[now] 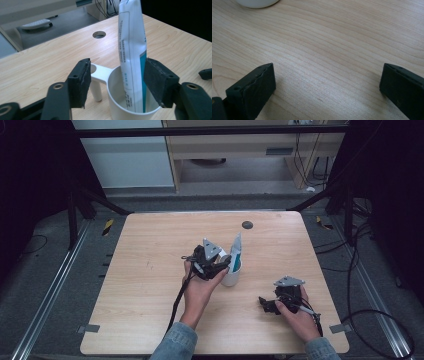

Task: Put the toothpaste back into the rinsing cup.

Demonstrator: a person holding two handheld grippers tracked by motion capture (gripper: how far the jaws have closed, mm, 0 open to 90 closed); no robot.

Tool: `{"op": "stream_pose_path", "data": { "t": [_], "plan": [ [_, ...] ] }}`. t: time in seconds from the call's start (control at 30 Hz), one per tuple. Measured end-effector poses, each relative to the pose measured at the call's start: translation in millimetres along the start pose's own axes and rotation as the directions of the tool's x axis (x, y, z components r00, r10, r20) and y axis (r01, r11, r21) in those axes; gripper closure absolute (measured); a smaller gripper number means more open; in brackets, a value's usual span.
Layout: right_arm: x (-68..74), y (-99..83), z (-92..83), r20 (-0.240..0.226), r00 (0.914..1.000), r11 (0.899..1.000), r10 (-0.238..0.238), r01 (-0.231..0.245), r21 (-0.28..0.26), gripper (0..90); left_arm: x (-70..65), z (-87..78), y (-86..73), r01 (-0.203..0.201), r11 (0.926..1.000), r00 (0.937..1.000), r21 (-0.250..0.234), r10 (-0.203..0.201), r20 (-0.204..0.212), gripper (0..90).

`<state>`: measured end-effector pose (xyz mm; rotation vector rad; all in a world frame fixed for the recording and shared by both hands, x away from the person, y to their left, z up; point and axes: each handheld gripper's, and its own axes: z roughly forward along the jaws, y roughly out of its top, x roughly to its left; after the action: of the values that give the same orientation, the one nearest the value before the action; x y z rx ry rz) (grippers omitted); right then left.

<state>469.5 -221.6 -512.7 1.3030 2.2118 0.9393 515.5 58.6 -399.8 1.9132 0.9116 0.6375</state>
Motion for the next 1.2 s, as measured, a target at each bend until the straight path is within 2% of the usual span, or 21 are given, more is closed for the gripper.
{"op": "stream_pose_path", "data": {
  "t": [0.03, 0.13, 0.2, 0.27, 0.37, 0.43, 0.5, 0.53, 0.57, 0.6, 0.73, 0.77, 0.83, 0.87, 0.93, 0.97, 1.1, 1.17, 1.2],
  "plan": [
    [0.0, 0.0, 0.0, 0.000, 1.0000, 1.000, 0.000, 0.000, 0.000, 0.6, 1.9, -1.0, -0.4, 0.007, 1.0000, 1.0000, 0.005, -0.007, 0.002, 34.8],
    [0.0, 0.0, 0.0, 0.000, 1.0000, 1.000, 0.000, 0.000, 0.000, 0.6, 7.6, -3.9, -1.7, 0.014, 0.9998, 0.9999, 0.017, -0.014, 0.008, 25.7],
    [0.0, 0.0, 0.0, 0.000, 1.0000, 1.000, 0.000, 0.000, 0.000, 0.6, 13.6, -7.7, -4.4, 0.006, 0.9995, 0.9999, 0.032, -0.005, -0.013, 21.4],
    [0.0, 0.0, 0.0, 0.000, 1.0000, 1.000, 0.000, 0.000, 0.000, 0.6, 18.1, -9.0, -7.4, 0.008, 0.9990, 0.9999, 0.044, -0.008, -0.014, 16.0],
    [0.0, 0.0, 0.0, 0.000, 1.0000, 1.000, 0.000, 0.000, 0.000, 0.6, 22.2, -11.1, -10.3, 0.006, 0.9987, 0.9997, 0.050, -0.005, -0.024, 13.0],
    [0.0, 0.0, 0.0, 0.000, 1.0000, 1.000, 0.000, 0.000, 0.000, 0.6, 32.3, -16.2, -15.5, -0.002, 0.9981, 0.9996, 0.062, 0.004, -0.027, 10.4],
    [0.1, 0.0, 0.0, 0.000, 1.0000, 1.000, 0.000, 0.000, 0.000, 0.6, 35.5, -17.4, -17.6, -0.005, 0.9976, 0.9997, 0.070, 0.006, -0.023, 7.6],
    [0.1, 0.0, 0.0, 0.000, 1.0000, 1.000, 0.000, 0.000, 0.000, 0.6, 42.4, -19.7, -21.4, -0.014, 0.9962, 0.9996, 0.086, 0.016, -0.023, 6.7],
    [0.1, 0.0, 0.0, 0.000, 1.0000, 1.000, 0.000, 0.000, 0.000, 0.6, 42.4, -19.7, -21.4, -0.014, 0.9962, 0.9996, 0.086, 0.016, -0.023, 6.4],
    [0.1, 0.0, 0.0, 0.000, 1.0000, 1.000, 0.000, 0.000, 0.000, 0.6, 50.2, -22.7, -26.8, -0.014, 0.9947, 0.9992, 0.101, 0.018, -0.036, 6.4],
    [0.0, 0.0, 0.0, 0.000, 1.0000, 1.000, 0.000, 0.000, 0.000, 0.6, 58.9, -25.7, -34.0, -0.014, 0.9927, 0.9989, 0.119, 0.020, -0.043, 5.8],
    [0.1, 0.0, 0.0, 0.000, 1.0000, 1.000, 0.000, 0.000, 0.000, 0.6, 65.2, -28.2, -39.9, -0.022, 0.9904, 0.9983, 0.136, 0.029, -0.050, 5.8],
    [0.1, 0.0, 0.0, 0.000, 1.0000, 1.000, 0.000, 0.000, 0.000, 0.6, 68.0, -29.2, -42.7, -0.020, 0.9903, 0.9981, 0.138, 0.028, -0.054, 5.8],
    [0.1, 0.0, 0.0, 0.000, 1.0000, 1.000, 0.000, 0.000, 0.000, 0.6, 73.7, -31.0, -48.3, -0.011, 0.9893, 0.9980, 0.146, 0.020, -0.059, 5.8],
    [0.1, 0.0, 0.0, 0.000, 1.0000, 1.000, 0.000, 0.000, 0.000, 0.6, 75.8, -31.5, -50.5, -0.009, 0.9887, 0.9977, 0.150, 0.019, -0.064, 5.8],
    [0.1, 0.0, 0.0, 0.000, 1.0000, 1.000, 0.000, 0.000, 0.000, 0.6, 81.9, -32.9, -56.5, -0.005, 0.9867, 0.9963, 0.162, 0.019, -0.084, 5.8],
    [0.1, 0.0, 0.0, 0.000, 1.0000, 1.000, 0.000, 0.000, 0.000, 0.6, 92.4, -34.6, -68.4, 0.005, 0.9832, 0.9950, 0.182, 0.013, -0.099, 5.9],
    [0.1, 0.0, 0.0, 0.000, 1.0000, 1.000, 0.000, 0.000, 0.000, 0.6, 94.4, -34.8, -71.0, 0.011, 0.9824, 0.9947, 0.186, 0.008, -0.102, 6.0],
    [0.1, 0.0, 0.0, 0.000, 1.0000, 1.000, 0.001, -0.001, 0.000, 0.6, 99.3, -35.8, -78.4, 0.020, 0.9801, 0.9935, 0.197, 0.003, -0.114, 6.3]
  ]
}}
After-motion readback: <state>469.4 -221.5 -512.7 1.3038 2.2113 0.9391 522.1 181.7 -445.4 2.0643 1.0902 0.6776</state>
